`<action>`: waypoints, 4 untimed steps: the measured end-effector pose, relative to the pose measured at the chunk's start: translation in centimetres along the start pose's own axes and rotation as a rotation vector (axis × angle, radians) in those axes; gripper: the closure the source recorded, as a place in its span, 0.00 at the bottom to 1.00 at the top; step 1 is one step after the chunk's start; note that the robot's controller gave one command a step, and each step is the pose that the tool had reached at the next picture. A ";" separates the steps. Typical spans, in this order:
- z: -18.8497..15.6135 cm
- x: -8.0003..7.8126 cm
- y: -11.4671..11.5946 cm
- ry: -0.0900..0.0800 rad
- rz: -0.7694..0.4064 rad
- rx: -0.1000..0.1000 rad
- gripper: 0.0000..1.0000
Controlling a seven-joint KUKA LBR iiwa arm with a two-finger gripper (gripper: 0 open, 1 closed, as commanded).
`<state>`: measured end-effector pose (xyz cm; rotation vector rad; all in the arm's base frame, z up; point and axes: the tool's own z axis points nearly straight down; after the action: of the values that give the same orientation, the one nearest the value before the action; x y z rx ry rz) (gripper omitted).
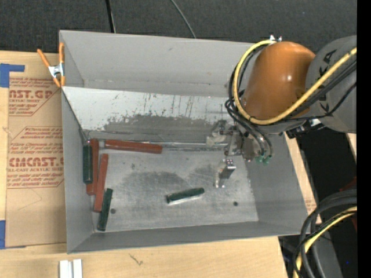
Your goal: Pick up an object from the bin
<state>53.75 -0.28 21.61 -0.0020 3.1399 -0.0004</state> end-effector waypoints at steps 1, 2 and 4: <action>0.0 0.0 0.0 0.000 0.000 0.000 0.00; 5.3 0.0 0.0 -0.006 -0.023 0.000 0.00; 14.0 3.5 1.7 -0.014 -0.070 0.000 1.00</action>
Offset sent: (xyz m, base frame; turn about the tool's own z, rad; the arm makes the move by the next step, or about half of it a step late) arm -0.0043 -0.0012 -0.1426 -0.0594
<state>50.29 1.46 7.56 -0.1107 3.1237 0.0001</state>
